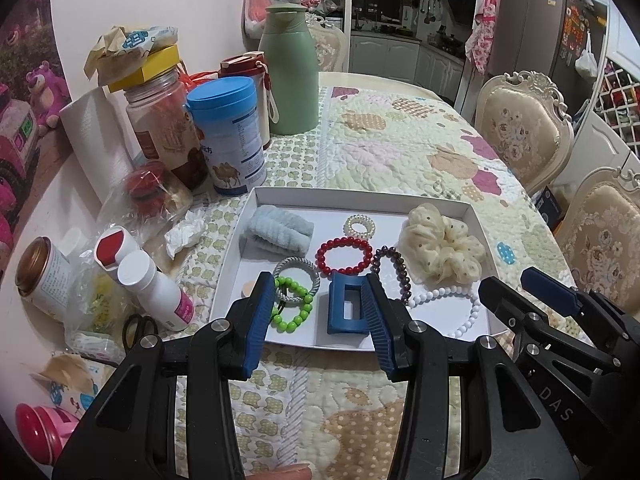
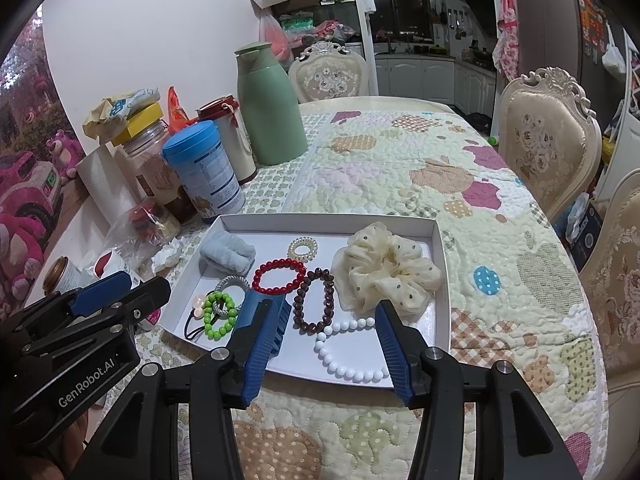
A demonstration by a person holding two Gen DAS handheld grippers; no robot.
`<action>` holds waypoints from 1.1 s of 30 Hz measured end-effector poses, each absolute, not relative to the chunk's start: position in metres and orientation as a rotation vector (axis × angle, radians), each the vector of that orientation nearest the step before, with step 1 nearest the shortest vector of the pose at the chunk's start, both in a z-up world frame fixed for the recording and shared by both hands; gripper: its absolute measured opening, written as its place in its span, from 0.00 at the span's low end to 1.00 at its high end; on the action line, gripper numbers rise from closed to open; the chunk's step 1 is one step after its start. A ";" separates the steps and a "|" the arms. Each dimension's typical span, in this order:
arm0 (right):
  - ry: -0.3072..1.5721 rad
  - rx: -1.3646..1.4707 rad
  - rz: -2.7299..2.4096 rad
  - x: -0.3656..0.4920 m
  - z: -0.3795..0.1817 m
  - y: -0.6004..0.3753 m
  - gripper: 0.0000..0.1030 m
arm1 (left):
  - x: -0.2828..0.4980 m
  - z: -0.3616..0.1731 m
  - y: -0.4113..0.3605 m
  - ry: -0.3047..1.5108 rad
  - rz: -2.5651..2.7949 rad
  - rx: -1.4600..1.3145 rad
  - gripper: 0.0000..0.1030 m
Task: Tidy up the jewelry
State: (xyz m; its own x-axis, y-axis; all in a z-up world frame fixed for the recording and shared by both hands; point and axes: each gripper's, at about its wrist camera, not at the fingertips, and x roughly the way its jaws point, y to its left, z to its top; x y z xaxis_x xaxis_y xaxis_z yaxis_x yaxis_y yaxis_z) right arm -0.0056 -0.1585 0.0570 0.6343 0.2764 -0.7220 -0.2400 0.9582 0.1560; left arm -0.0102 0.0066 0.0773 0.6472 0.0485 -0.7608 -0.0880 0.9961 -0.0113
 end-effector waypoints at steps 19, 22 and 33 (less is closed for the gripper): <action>0.847 0.034 0.304 -0.001 0.053 -0.154 0.49 | -0.009 0.074 0.008 0.869 0.075 -0.047 0.43; 0.848 0.034 0.306 -0.001 0.053 -0.153 0.50 | -0.009 0.074 0.010 0.869 0.074 -0.048 0.43; 0.855 0.025 0.310 -0.001 0.052 -0.149 0.51 | -0.008 0.073 0.010 0.873 0.074 -0.048 0.43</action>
